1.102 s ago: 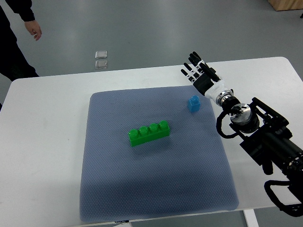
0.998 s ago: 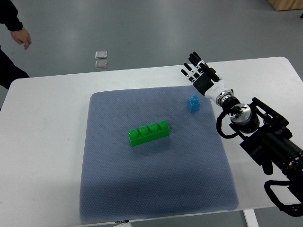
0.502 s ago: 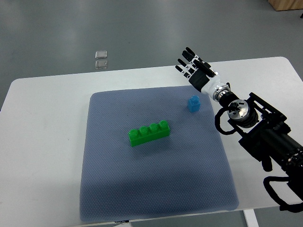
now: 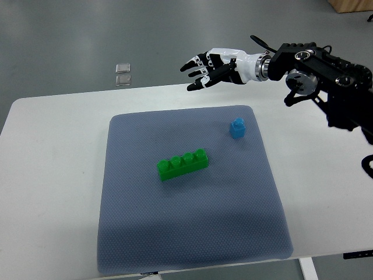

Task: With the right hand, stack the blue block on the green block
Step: 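Raise the right hand and swing it over the blue block, then lower the open right hand down around the blue block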

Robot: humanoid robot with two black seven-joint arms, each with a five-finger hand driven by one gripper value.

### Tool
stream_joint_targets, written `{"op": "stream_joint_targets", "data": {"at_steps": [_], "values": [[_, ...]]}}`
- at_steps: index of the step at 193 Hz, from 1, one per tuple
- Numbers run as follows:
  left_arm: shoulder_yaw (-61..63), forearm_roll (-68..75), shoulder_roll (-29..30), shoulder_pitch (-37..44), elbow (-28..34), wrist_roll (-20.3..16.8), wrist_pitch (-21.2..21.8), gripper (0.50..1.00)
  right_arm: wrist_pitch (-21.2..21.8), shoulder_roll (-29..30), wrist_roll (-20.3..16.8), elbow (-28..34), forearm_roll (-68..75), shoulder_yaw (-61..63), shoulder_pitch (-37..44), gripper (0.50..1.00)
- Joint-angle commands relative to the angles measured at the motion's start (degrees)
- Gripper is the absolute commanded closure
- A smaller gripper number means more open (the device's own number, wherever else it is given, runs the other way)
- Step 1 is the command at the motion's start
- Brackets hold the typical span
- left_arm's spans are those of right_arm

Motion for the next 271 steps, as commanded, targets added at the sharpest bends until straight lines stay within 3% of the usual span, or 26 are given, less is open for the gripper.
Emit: {"op": "stream_joint_targets", "data": {"at_steps": [1, 29, 50, 111, 155, 156, 166, 167, 207, 271], "values": [[-0.03, 0.08, 0.0, -0.02, -0.38, 0.0, -0.08, 0.5, 4.14, -2.62, -1.67, 3.39, -2.82, -12.95, 9.6, 0.585], [0.06, 0.08, 0.0, -0.02, -0.55, 0.0, -0.69, 0.5, 4.14, -6.04, -3.79, 13.58, -7.73, -29.22, 21.55, 0.583], [0.06, 0.08, 0.0, -0.02, -0.46, 0.0, -0.95, 0.5, 4.14, -6.22, -3.87, 18.25, -12.48, -33.53, 25.78, 0.583], [-0.03, 0.08, 0.0, -0.02, -0.55, 0.0, -1.22, 0.5, 4.14, -4.73, -6.69, 17.28, -13.54, -33.36, 21.21, 0.585], [-0.03, 0.08, 0.0, -0.02, -0.55, 0.0, -1.31, 0.5, -2.03, -3.59, -8.0, 14.73, -13.36, -32.74, 14.35, 0.585], [-0.03, 0.08, 0.0, -0.02, -0.55, 0.0, -1.31, 0.5, -4.38, -2.63, -8.09, 13.86, -13.45, -32.74, 13.22, 0.585], [-0.03, 0.08, 0.0, -0.02, -0.55, 0.0, -1.31, 0.5, -4.41, -2.62, -8.09, 13.85, -13.45, -32.74, 13.21, 0.585], [-0.03, 0.08, 0.0, -0.11, -0.55, 0.0, -1.31, 0.5, -6.32, -1.57, -8.18, 12.64, -13.45, -32.74, 12.08, 0.585], [0.06, 0.08, 0.0, -0.02, -0.46, 0.0, -1.31, 0.5, -9.77, 0.28, -8.44, 11.22, -13.71, -32.74, 8.91, 0.587], [0.15, 0.08, 0.0, -0.02, -0.55, 0.0, -1.31, 0.5, -11.52, 2.57, -8.36, 6.82, -16.88, -32.83, 5.92, 0.597]]}}
